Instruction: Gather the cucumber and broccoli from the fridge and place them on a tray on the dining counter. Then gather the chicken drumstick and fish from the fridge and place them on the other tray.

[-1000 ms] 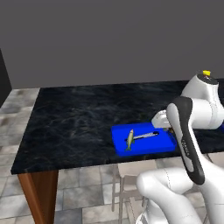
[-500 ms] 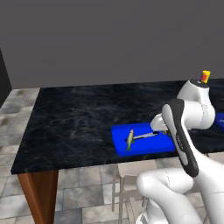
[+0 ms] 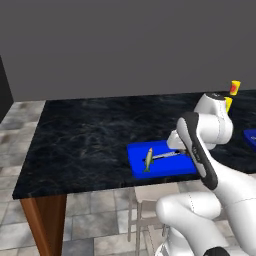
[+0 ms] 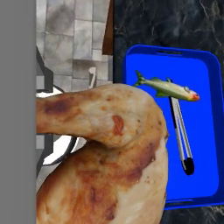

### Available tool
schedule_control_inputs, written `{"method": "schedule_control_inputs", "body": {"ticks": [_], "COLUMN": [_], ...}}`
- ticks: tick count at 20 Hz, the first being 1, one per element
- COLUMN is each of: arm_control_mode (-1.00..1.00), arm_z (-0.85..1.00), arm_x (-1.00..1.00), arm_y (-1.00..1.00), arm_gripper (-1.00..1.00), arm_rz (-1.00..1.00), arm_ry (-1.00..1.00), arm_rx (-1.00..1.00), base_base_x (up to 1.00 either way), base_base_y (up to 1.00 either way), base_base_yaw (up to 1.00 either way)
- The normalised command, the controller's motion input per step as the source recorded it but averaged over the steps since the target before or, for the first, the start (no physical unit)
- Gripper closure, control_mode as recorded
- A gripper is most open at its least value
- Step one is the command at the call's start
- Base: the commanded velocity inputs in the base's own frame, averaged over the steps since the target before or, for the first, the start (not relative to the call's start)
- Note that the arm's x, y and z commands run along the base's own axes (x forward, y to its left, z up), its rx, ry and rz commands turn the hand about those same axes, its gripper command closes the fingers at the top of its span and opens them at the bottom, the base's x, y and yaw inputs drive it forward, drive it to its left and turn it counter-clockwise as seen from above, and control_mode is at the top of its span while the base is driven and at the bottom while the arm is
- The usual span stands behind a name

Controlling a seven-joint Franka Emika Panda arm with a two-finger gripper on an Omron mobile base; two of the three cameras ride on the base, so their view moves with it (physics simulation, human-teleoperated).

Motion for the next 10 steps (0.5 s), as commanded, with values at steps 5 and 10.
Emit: {"method": "schedule_control_inputs", "body": {"ticks": [5,10], "arm_control_mode": [-1.00,-1.00], "arm_z": [-0.27,-0.30], "arm_x": [0.31,0.28], "arm_y": [-0.05,-0.05], "arm_gripper": [1.00,1.00], "arm_rz": [-0.02,-0.03], "arm_ry": [0.01,0.00], "arm_rx": [-0.01,-0.03], "base_base_x": [0.00,0.00], "base_base_y": [0.00,0.00], "base_base_yaw": [0.00,0.00]}}
